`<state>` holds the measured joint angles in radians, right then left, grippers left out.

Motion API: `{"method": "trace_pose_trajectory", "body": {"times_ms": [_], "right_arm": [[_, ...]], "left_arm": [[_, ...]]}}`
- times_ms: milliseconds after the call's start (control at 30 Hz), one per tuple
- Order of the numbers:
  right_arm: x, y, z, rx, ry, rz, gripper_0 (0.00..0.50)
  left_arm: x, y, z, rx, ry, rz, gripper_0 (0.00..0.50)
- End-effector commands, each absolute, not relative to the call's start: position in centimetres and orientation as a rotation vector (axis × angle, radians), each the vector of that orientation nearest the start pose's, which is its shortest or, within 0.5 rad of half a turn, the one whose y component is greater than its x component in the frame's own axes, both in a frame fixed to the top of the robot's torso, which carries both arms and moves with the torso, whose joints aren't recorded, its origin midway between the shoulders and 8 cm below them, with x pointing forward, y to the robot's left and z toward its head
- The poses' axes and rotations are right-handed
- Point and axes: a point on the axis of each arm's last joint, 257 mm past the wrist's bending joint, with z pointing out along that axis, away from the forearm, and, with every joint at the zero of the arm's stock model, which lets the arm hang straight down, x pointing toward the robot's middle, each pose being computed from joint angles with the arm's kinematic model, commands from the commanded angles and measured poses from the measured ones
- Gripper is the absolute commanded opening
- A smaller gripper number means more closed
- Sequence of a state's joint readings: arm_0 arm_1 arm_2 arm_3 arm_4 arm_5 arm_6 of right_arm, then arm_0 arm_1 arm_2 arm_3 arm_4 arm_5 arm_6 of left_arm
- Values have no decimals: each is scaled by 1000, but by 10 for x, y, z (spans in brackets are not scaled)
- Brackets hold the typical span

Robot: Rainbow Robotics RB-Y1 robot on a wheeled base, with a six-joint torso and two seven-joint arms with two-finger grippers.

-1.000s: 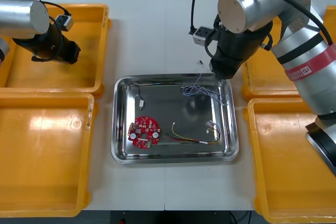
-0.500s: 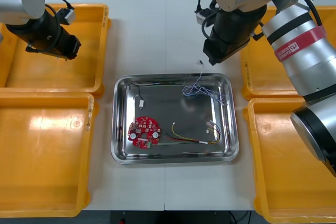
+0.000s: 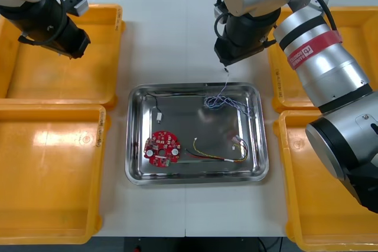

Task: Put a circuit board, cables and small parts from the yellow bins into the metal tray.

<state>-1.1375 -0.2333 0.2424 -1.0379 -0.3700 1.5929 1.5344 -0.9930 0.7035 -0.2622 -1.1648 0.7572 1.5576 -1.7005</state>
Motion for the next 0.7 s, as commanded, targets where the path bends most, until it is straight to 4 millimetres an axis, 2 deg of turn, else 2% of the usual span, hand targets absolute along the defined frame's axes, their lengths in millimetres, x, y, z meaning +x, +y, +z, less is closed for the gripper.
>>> {"method": "trace_pose_trajectory", "body": {"times_ms": [33, 167, 367, 700], "right_arm": [[615, -90, -125, -457, 2551, -81, 500], [620, -93, -135, -399, 2567, -65, 500], [629, -85, -142, -280, 2561, -19, 500], [641, -75, -151, -205, 2520, 12, 500]], "left_arm": [[582, 302, -105, 372, 2606, 108, 0], [572, 279, -96, 355, 2611, 82, 0], [563, 248, -90, 333, 2599, 55, 0], [553, 201, -96, 279, 2578, 41, 0]]}}
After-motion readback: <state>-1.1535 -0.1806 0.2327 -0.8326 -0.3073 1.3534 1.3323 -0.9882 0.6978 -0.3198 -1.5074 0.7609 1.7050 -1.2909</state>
